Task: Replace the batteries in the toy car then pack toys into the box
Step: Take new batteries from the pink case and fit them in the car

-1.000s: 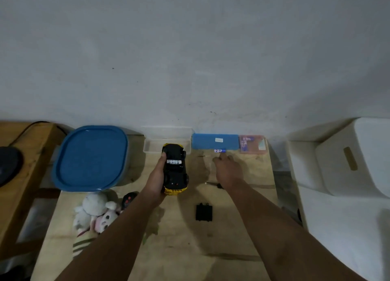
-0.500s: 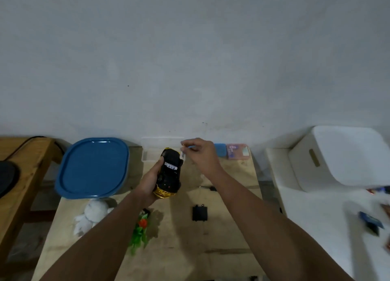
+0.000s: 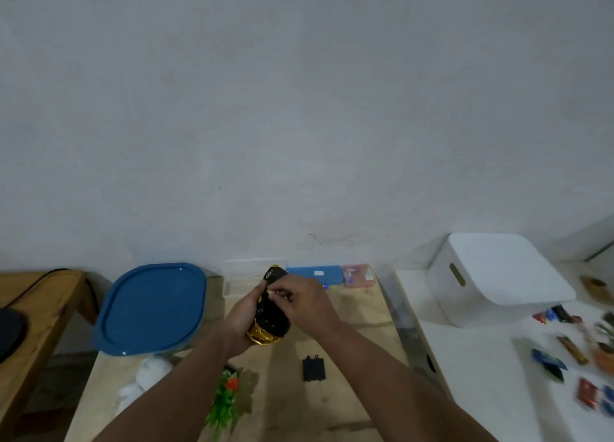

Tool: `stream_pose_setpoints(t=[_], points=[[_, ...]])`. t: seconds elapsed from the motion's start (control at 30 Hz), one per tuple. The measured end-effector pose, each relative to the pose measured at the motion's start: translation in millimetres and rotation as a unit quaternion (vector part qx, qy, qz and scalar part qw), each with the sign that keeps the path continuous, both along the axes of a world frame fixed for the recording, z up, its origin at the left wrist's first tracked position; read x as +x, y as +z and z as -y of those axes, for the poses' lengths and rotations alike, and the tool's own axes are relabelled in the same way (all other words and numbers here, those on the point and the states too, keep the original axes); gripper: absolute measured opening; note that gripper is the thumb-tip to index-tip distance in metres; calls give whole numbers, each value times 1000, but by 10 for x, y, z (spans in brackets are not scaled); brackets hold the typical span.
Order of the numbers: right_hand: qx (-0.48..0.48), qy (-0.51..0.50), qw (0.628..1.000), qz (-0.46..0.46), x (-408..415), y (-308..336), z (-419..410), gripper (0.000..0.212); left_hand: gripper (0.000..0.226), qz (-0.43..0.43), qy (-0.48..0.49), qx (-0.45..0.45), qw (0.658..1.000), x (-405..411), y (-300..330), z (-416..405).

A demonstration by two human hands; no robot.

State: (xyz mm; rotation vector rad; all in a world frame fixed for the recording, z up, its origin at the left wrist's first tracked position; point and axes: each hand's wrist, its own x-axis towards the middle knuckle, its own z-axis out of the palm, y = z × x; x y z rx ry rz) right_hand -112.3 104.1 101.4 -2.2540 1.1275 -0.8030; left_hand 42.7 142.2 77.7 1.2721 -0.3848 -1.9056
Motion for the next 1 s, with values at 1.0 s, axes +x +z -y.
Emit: stream_pose_setpoints(t=[1.0], points=[[255, -107, 901, -335, -914, -1352, 1033, 60, 53, -2, 153, 31, 988, -308, -908, 416]])
